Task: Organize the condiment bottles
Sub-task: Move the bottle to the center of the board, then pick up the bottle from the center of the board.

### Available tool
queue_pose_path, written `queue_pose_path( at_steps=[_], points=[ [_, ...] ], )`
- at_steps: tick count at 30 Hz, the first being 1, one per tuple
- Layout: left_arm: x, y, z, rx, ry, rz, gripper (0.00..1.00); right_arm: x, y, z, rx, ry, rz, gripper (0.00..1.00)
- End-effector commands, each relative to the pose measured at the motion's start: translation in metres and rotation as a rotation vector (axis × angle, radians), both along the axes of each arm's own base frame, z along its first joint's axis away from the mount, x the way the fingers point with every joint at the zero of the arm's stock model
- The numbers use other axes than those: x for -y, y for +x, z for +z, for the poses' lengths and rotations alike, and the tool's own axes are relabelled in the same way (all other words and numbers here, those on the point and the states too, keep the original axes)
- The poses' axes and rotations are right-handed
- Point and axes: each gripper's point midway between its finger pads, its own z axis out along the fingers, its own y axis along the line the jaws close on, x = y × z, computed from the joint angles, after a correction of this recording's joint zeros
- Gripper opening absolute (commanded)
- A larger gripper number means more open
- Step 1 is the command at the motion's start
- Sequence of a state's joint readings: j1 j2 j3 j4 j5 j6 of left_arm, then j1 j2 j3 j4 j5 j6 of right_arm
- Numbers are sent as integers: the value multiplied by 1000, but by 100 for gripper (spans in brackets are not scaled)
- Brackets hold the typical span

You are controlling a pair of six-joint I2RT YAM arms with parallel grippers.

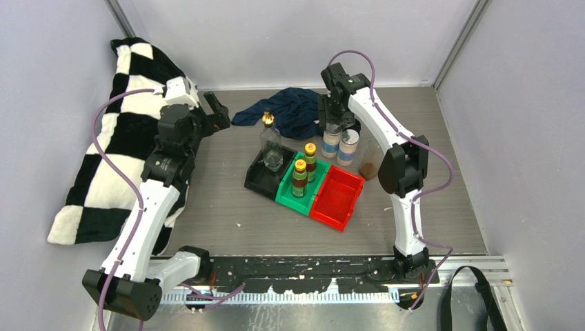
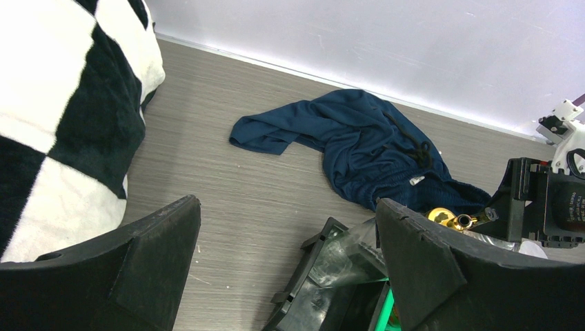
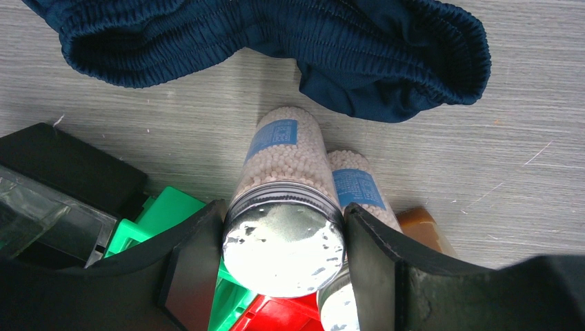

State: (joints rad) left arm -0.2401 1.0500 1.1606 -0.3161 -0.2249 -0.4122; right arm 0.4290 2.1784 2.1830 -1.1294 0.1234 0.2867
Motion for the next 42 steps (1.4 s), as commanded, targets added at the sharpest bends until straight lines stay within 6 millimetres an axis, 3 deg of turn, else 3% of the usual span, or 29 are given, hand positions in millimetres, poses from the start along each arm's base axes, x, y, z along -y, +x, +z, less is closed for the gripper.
queue_pose_path(
  at_steps=[1,22,31,36,42],
  points=[
    [2,2,4,16,-7,-1,98,-18,12,32,95,68,29,36],
    [3,4,2,8,-6,-4,98,-44,22,27,105,65,81,37],
    [4,5,0,2,-10,-8,97,-44,23,27,122,53,97,71],
    [4,6,-1,1,-10,-10,97,-44,24,28,135,52,105,79],
    [5,6,-2,-2,-11,-11,97,-43,24,32,147,54,102,80]
  ],
)
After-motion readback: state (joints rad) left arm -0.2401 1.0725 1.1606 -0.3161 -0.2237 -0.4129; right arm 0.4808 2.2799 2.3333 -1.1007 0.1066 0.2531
